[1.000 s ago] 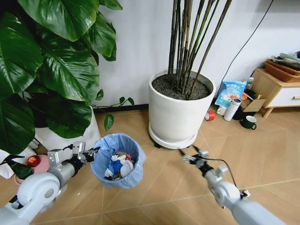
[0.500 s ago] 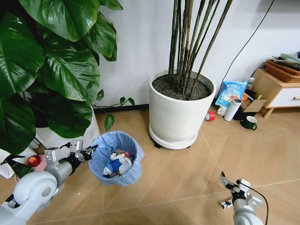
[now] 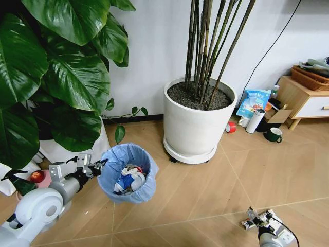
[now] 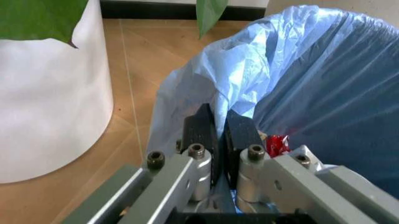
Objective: Pick up the trash bin and place the garbage on the floor into it.
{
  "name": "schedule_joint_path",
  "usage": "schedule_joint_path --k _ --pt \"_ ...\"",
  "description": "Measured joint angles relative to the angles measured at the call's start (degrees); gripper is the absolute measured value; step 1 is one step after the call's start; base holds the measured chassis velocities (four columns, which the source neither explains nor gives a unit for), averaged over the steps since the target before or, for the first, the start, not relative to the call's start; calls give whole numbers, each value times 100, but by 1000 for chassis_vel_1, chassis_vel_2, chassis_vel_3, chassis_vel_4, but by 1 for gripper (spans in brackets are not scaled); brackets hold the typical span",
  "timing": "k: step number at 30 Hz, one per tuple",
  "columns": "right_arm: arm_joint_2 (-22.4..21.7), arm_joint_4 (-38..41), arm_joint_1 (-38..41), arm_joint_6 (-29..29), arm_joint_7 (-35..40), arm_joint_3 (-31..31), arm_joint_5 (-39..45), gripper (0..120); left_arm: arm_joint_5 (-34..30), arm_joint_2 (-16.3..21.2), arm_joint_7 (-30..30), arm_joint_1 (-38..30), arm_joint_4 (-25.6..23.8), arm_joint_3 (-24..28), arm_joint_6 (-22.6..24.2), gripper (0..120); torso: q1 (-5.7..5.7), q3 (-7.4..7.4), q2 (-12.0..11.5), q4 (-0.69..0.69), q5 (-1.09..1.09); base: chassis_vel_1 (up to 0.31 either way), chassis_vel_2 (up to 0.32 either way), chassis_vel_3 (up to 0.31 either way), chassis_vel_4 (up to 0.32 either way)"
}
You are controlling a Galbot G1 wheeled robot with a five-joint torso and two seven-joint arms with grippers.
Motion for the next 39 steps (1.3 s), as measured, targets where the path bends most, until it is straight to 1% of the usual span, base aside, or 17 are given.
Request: schedule_joint_path --k 4,13,14,15,16,17,22,24,25,26,28,29,30,34,35,37,39 --pt "92 -280 209 -9 -174 57 135 100 1 2 -10 -12 19 7 3 0 0 0 0 0 -2 0 0 0 0" --pt "72 -504 498 -101 -147 0 361 100 -7 -14 -21 -56 61 20 6 0 0 0 0 0 -1 0 0 0 0" --pt "72 -523 520 -104 -131 -14 379 96 -9 -14 -22 -58 65 20 7 0 0 0 0 0 -2 0 0 0 0" --pt "72 -523 520 -104 -131 -14 379 96 -9 -14 -22 -58 65 20 7 0 0 0 0 0 -2 0 0 0 0" --pt "71 -548 546 -106 -111 -37 403 91 -14 -14 -25 -60 69 20 7 0 0 0 0 1 -2 0 0 0 0" --pt "71 -548 546 -106 -111 -37 403 91 -14 -14 -25 -60 69 20 7 0 0 0 0 1 -2 0 0 0 0" --pt "69 -611 599 -120 -37 -72 502 67 -36 -3 -33 -74 84 11 9 0 0 0 -1 1 -2 0 0 0 0" --pt "69 -614 599 -121 -34 -73 507 66 -39 -2 -34 -74 85 10 9 0 0 0 -1 0 -1 0 0 0 0" --pt "66 -615 598 -126 -29 -73 520 60 -42 0 -36 -77 87 6 9 0 0 0 -1 0 -1 0 0 0 0" --pt "66 -615 598 -126 -29 -73 520 60 -42 0 -36 -77 87 6 9 0 0 0 -1 0 -1 0 0 0 0" --pt "52 -625 597 -126 -18 -66 535 51 -51 2 -43 -86 92 4 10 0 0 0 -1 0 -2 0 0 0 0" --pt "29 -627 588 -126 -4 -58 539 42 -56 3 -49 -94 93 4 10 0 0 0 -1 0 -2 0 0 0 0" --pt "29 -627 588 -126 -4 -58 539 42 -56 3 -49 -94 93 4 10 0 0 0 -1 0 -2 0 0 0 0" --pt "28 -609 529 -114 4 -37 502 25 -58 -6 -61 -102 93 3 13 0 0 0 -1 0 -2 0 0 0 0" --pt "28 -609 529 -114 4 -37 502 25 -58 -6 -61 -102 93 3 13 0 0 0 -1 0 -2 0 0 0 0" --pt "59 -607 508 -97 3 -29 484 17 -59 -12 -64 -102 89 3 14 0 0 0 -1 0 -3 0 0 0 0" --pt "84 -594 482 -90 -7 -23 474 5 -59 -12 -65 -83 72 -1 15 0 0 0 -1 0 -2 0 0 0 0"
